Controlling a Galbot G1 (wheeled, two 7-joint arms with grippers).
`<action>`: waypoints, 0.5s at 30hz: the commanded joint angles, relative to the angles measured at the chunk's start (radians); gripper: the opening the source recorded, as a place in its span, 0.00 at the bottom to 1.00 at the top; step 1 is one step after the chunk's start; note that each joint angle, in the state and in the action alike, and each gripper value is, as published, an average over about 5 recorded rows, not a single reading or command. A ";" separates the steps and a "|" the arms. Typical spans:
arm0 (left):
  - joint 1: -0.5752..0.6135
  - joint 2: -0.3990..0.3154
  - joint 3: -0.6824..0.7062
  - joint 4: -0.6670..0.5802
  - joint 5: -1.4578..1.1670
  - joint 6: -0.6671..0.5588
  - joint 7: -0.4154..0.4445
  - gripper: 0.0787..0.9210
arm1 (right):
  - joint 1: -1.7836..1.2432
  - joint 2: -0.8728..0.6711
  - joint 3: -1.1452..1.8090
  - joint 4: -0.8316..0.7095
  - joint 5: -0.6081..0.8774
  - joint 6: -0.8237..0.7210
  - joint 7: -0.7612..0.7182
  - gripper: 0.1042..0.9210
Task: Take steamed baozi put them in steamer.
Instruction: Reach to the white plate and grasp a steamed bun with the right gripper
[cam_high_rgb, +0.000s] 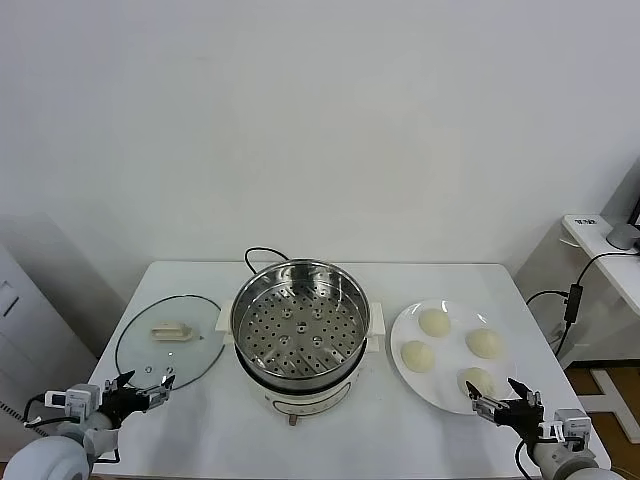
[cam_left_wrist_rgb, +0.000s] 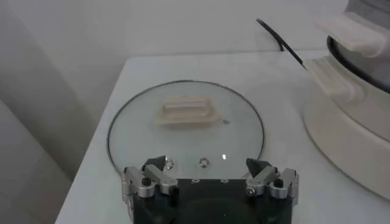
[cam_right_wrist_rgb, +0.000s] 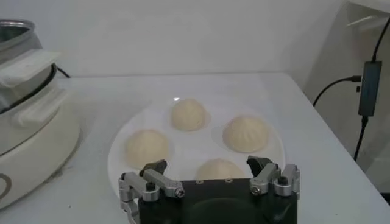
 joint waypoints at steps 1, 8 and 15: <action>0.003 -0.001 -0.002 -0.008 -0.004 0.003 0.001 0.88 | 0.001 -0.001 -0.001 0.001 -0.003 0.000 -0.003 0.88; 0.008 -0.006 -0.010 -0.015 -0.004 0.004 0.000 0.88 | 0.093 -0.034 0.028 -0.043 -0.259 0.030 -0.102 0.88; 0.002 -0.002 -0.004 -0.027 -0.004 0.014 -0.003 0.88 | 0.338 -0.163 -0.020 -0.209 -0.724 0.192 -0.233 0.88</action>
